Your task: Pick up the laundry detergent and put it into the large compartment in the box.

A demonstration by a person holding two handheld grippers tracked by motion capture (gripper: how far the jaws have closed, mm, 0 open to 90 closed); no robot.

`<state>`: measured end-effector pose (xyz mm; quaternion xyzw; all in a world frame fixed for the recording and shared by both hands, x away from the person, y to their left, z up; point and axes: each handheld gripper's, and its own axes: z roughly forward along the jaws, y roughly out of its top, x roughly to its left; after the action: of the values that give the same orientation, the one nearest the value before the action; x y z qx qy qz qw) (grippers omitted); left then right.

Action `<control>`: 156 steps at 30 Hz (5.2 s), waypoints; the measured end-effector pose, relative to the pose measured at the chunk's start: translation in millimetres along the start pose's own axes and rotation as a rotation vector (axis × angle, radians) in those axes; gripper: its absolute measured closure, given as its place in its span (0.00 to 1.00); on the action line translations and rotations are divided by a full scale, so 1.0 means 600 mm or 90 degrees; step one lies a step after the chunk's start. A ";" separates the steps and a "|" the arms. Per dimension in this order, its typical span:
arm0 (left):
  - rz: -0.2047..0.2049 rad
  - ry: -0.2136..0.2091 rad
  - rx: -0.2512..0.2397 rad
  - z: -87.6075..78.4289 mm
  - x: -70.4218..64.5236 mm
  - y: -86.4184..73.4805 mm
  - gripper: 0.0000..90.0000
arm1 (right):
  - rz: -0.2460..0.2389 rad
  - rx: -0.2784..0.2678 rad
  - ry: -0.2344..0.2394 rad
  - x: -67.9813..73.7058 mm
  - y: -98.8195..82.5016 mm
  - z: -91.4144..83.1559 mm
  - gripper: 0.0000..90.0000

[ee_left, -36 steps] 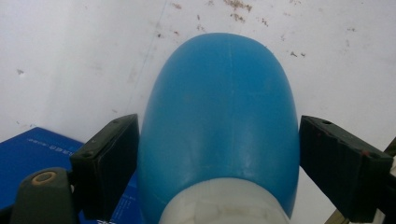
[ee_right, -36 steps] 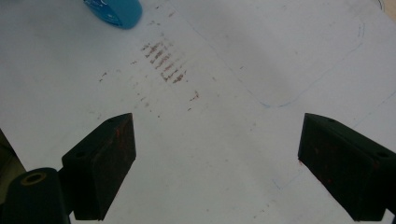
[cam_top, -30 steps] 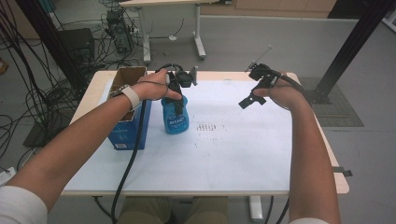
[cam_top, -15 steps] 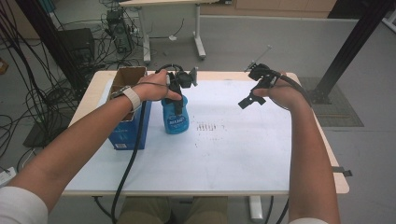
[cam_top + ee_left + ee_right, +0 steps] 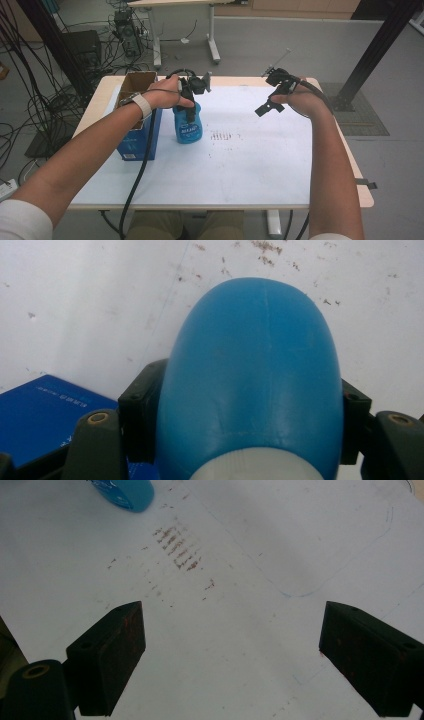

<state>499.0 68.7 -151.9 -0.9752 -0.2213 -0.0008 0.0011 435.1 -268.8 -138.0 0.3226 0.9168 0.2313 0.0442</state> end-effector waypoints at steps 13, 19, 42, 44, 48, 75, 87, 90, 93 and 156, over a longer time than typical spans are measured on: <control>-0.004 -0.020 0.000 0.000 0.010 0.000 0.42 | 0.002 0.001 0.000 0.000 0.001 0.002 0.12; -0.004 -0.019 0.002 0.000 0.010 0.001 0.42 | 0.003 -0.002 0.000 0.000 -0.002 0.000 0.12; -0.007 -0.018 0.002 0.000 0.009 0.001 0.42 | 0.003 -0.002 -0.001 0.002 -0.002 -0.001 0.12; -0.008 -0.018 0.001 0.000 0.010 0.001 0.42 | 0.002 -0.001 -0.002 0.001 -0.002 -0.001 0.12; -0.008 -0.019 0.001 0.000 0.010 0.000 0.42 | 0.003 -0.002 -0.001 0.002 -0.002 -0.001 0.12; -0.008 -0.021 0.003 0.001 0.011 0.001 0.42 | 0.002 -0.002 -0.002 0.002 -0.003 -0.003 0.12; -0.008 -0.020 0.002 0.001 0.011 0.001 0.42 | 0.003 -0.001 -0.002 0.003 -0.003 -0.003 0.12; -0.009 -0.020 0.003 0.001 0.011 0.001 0.42 | 0.003 -0.002 -0.003 0.003 -0.003 -0.004 0.12; -0.009 -0.020 0.002 0.001 0.011 0.001 0.42 | 0.003 -0.003 -0.002 0.004 -0.004 -0.004 0.12; -0.018 -0.016 0.000 0.000 0.007 -0.001 0.42 | 0.003 -0.005 -0.004 0.007 -0.002 -0.008 0.12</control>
<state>502.5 71.2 -152.2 -0.9719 -0.2349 0.0115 -0.0017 430.0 -269.1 -134.0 0.3255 0.9149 0.2341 0.0476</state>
